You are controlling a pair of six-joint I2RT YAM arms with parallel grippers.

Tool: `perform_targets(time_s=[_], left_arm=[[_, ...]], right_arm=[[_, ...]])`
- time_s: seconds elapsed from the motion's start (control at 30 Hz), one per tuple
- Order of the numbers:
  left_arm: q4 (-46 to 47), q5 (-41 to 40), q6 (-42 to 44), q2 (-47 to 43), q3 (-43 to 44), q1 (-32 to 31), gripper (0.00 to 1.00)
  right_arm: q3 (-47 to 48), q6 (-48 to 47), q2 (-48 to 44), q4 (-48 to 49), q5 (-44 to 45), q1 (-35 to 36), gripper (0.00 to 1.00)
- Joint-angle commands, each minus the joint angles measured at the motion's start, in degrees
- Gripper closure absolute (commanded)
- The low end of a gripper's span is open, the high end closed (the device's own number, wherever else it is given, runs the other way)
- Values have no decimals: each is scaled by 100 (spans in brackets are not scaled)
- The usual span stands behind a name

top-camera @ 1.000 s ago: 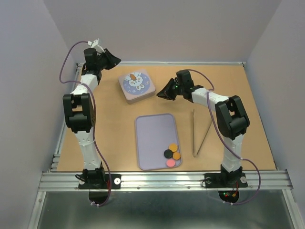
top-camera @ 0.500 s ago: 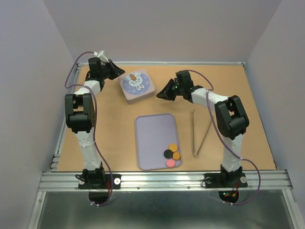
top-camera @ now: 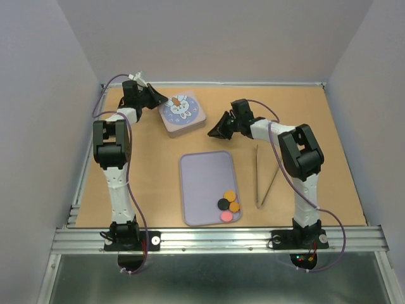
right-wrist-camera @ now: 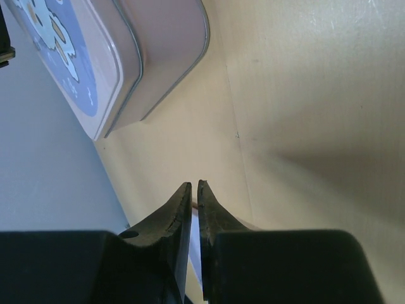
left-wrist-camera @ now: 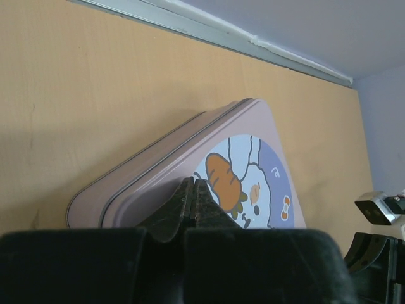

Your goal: Pack the cookies

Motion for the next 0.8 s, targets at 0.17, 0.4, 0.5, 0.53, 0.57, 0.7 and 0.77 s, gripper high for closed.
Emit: perform_targets(time_s=[0.17,0.4,0.5,0.53,0.57,0.7,0.77], left_arm=[[219,-200,-48,214,182,155,100],[113,-349,-110,478,384,182,100],[-106,-419,-83,628,612,173,100],[-115,-411,-83,637,639,173,100],[-142,-445,-75,654,657,182,100],[-221,-446,-75,690,833,173,100],[-195,-420,-127,672,877,173,100]], right_arm=[[363,-83,239,163,-177,-10,86],[416,-118,335,163,-274,-10,87],[495,-170,344,163,-317,-18,87],[495,-205,336,163,-326,-10,88],[573,-284,318,163,-300,-18,88],[697,-311,292,163,-326,-71,88],[706,-311,265,163,-318,-98,88]])
